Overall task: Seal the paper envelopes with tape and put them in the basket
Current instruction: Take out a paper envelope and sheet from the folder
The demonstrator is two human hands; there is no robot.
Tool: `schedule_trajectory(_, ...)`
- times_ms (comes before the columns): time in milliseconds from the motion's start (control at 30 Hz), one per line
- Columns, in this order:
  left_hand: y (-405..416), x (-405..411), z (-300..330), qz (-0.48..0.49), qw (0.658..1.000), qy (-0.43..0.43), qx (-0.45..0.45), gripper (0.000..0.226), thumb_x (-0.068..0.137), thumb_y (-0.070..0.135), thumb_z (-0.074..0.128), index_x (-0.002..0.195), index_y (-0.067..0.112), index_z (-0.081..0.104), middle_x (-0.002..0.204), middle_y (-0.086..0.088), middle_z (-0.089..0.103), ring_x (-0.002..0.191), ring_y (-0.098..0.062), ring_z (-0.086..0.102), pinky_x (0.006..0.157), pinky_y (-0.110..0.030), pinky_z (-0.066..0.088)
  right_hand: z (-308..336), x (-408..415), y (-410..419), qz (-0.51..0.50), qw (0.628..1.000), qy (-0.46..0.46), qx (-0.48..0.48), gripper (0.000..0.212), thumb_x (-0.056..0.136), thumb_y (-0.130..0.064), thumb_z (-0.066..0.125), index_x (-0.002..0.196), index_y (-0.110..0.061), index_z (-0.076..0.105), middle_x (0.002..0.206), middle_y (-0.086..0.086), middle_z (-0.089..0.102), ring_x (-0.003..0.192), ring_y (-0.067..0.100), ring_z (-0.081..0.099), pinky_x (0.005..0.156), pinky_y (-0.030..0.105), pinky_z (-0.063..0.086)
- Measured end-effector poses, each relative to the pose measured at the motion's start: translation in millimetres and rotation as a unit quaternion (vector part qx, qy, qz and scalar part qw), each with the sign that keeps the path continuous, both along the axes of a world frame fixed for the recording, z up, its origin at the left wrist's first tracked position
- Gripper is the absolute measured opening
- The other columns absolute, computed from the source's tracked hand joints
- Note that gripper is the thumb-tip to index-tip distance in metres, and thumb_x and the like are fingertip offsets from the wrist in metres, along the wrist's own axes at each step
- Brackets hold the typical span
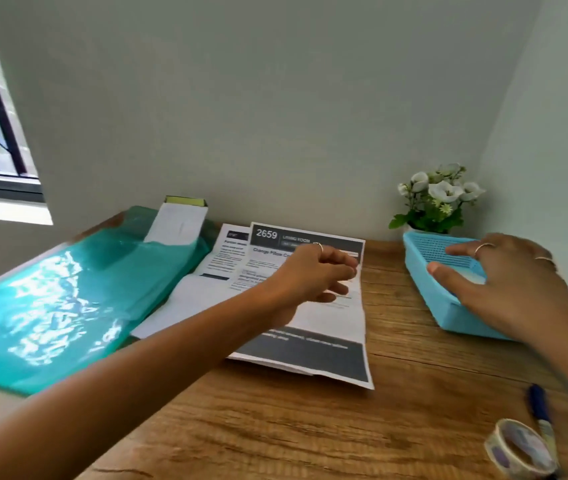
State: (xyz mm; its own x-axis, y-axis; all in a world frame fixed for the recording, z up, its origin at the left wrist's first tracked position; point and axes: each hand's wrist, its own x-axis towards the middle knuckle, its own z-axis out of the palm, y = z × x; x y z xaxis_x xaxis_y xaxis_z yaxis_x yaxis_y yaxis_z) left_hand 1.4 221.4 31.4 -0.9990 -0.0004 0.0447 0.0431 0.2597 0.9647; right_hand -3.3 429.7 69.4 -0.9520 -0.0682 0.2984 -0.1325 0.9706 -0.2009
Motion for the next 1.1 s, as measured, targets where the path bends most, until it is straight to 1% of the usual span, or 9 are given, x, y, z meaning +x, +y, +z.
schedule_trajectory(133,-54.9,12.2,1.2,0.031,1.0,-0.006,-0.002,0.013,0.093,0.017,0.055,0.103,0.015,0.064,0.097,0.0,0.067,0.084,-0.011,0.065,0.067,-0.018,0.053,8.6,4.2,-43.7,0.042,0.997,-0.029,0.052,0.059,0.087,-0.061,0.043,0.138,-0.032,0.042,0.151,0.006,0.028,0.139,0.03,0.019,0.11,0.046,0.023)
schedule_trajectory(267,-97.4,19.7,1.5,0.072,0.997,-0.004,-0.012,0.013,0.093,0.016,0.055,0.102,0.013,0.064,0.094,-0.002,0.066,0.081,-0.011,0.063,0.064,-0.017,0.052,19.1,-4.9,-83.6,0.099,0.991,-0.049,0.076,0.063,0.083,-0.064,0.047,0.136,-0.03,0.044,0.146,0.008,0.036,0.138,0.031,0.024,0.112,0.046,0.025)
schedule_trajectory(400,-118.9,5.6,-6.7,0.117,0.983,0.014,-0.142,0.026,0.089,0.016,0.063,0.113,0.009,0.06,0.103,-0.005,0.063,0.085,-0.014,0.058,0.064,-0.019,0.049,26.5,-45.4,-125.1,0.166,0.982,-0.063,0.066,0.079,0.079,-0.054,0.064,0.144,-0.022,0.032,0.147,0.011,0.036,0.135,0.03,0.033,0.11,0.041,0.032)
schedule_trajectory(433,-120.9,1.5,-8.1,0.118,0.976,0.011,-0.181,0.034,0.086,0.019,0.066,0.118,0.009,0.058,0.11,-0.004,0.061,0.09,-0.015,0.057,0.067,-0.02,0.049,24.6,-55.5,-135.2,0.178,0.979,-0.072,0.063,0.083,0.079,-0.049,0.068,0.146,-0.02,0.028,0.149,0.011,0.033,0.136,0.029,0.033,0.11,0.039,0.03)
schedule_trajectory(500,-122.9,-5.2,-13.6,0.107,0.964,0.007,-0.241,0.051,0.082,0.027,0.071,0.126,0.01,0.051,0.125,-0.003,0.055,0.105,-0.018,0.055,0.086,-0.027,0.05,13.3,-73.9,-151.2,0.192,0.976,-0.097,0.046,0.09,0.078,-0.04,0.073,0.149,-0.016,0.021,0.152,0.011,0.03,0.137,0.028,0.032,0.111,0.036,0.028)
schedule_trajectory(600,-122.6,-10.6,-21.2,0.059,0.943,0.008,-0.327,0.072,0.075,0.037,0.075,0.135,0.013,0.043,0.137,-0.003,0.048,0.12,-0.02,0.047,0.103,-0.032,0.039,-8.8,-96.9,-161.7,0.186,0.977,-0.106,0.01,0.092,0.077,-0.027,0.075,0.149,-0.017,0.02,0.15,0.011,0.034,0.134,0.028,0.037,0.108,0.037,0.033)
schedule_trajectory(767,-130.0,-18.4,-41.0,0.047,0.904,-0.021,-0.424,0.103,0.07,0.057,0.07,0.148,0.015,0.017,0.155,-0.005,0.021,0.141,-0.025,0.022,0.114,-0.044,0.022,-24.8,-120.5,-165.6,0.174,0.977,-0.119,-0.002,0.085,0.078,-0.015,0.072,0.148,-0.02,0.024,0.141,0.011,0.046,0.123,0.028,0.049,0.103,0.042,0.042)
schedule_trajectory(933,-135.2,-23.2,-57.2,0.062,0.924,-0.017,-0.377,0.111,0.068,0.061,0.068,0.149,0.016,0.007,0.157,-0.004,0.014,0.143,-0.024,0.016,0.114,-0.042,0.018,-33.5,-133.8,-171.3,0.174,0.98,-0.098,-0.015,0.062,0.08,-0.013,0.068,0.136,-0.021,0.043,0.129,0.009,0.056,0.115,0.026,0.053,0.099,0.048,0.042)
schedule_trajectory(1100,-137.6,-23.3,-71.6,0.103,0.939,0.037,-0.326,0.128,0.063,0.063,0.07,0.148,0.02,-0.015,0.158,-0.001,0.003,0.144,-0.022,0.009,0.117,-0.04,0.014,-40.6,-109.9,-171.5,0.203,0.977,-0.033,0.057,0.028,0.084,-0.018,0.064,0.113,-0.021,0.063,0.109,0.003,0.065,0.096,0.021,0.06,0.078,0.033,0.049)
